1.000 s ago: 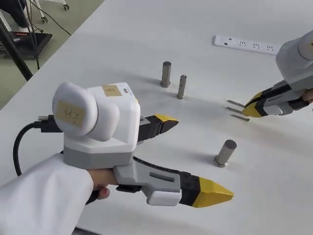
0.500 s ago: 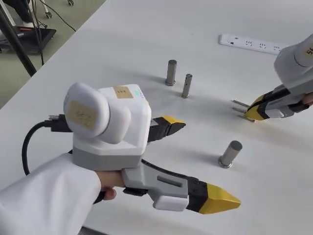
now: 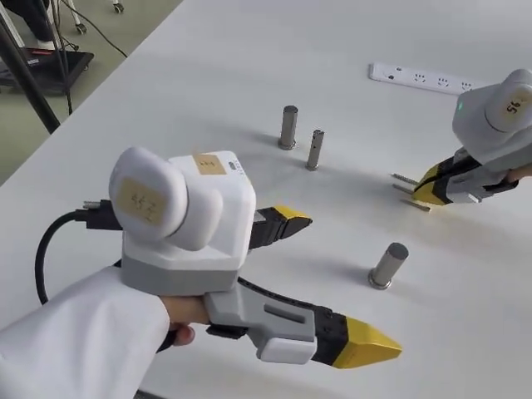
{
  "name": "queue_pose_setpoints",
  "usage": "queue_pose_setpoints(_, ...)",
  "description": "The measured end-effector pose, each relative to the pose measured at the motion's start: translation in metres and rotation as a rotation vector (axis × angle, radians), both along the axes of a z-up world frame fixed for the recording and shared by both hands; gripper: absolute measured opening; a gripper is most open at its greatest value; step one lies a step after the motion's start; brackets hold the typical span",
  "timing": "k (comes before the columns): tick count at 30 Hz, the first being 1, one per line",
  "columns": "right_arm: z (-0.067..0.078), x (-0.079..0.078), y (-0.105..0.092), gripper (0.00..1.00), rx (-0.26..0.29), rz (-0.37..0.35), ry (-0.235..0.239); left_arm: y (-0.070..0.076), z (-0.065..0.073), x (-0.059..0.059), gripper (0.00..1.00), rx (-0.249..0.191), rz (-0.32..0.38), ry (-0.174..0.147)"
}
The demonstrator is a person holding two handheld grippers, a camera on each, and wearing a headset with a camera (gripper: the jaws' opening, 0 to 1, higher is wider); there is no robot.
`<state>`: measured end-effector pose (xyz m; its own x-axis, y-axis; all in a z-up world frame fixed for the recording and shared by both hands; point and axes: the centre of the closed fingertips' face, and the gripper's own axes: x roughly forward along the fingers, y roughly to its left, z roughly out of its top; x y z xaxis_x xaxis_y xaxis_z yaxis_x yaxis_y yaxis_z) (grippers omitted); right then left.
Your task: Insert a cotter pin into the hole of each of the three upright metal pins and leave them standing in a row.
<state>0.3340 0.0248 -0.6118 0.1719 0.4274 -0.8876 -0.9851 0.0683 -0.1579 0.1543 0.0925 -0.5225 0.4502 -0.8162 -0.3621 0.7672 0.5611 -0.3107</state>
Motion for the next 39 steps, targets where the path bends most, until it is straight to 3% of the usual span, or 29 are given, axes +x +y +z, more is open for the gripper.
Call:
queue_pose_setpoints(12,-0.003,0.005,-0.002,0.0,0.003,-0.022,0.014,0.002,0.003,0.002,0.9,-0.004,0.018,-0.009)
queue_pose_setpoints(18,0.001,0.001,-0.005,0.0,-0.004,-0.017,-0.013,0.004,0.003,0.002,0.88,0.0,0.019,-0.004)
queue_pose_setpoints(20,0.011,0.0,-0.003,0.0,0.047,-0.017,-0.03,0.006,0.005,0.003,0.87,-0.005,0.024,-0.001)
queue_pose_setpoints(21,0.022,-0.001,0.002,0.0,0.114,-0.016,-0.052,0.006,0.006,0.003,0.85,-0.012,0.024,0.006)
queue_pose_setpoints(22,0.026,-0.003,0.002,0.0,0.137,-0.036,-0.051,0.006,0.006,0.003,0.84,-0.017,0.026,0.011)
queue_pose_setpoints(27,0.05,-0.02,-0.003,0.0,0.194,-0.027,-0.113,0.005,0.007,0.008,0.83,-0.022,0.033,0.022)
queue_pose_setpoints(31,0.073,-0.038,-0.003,0.0,0.272,-0.03,-0.165,0.004,0.011,0.014,0.78,-0.04,0.039,0.035)
queue_pose_setpoints(36,0.099,-0.06,-0.004,0.0,0.33,-0.018,-0.251,0.0,0.022,0.026,0.69,-0.079,0.045,0.046)
queue_pose_setpoints(39,0.106,-0.063,-0.006,0.0,0.36,-0.017,-0.281,-0.004,0.03,0.034,0.67,-0.104,0.048,0.043)
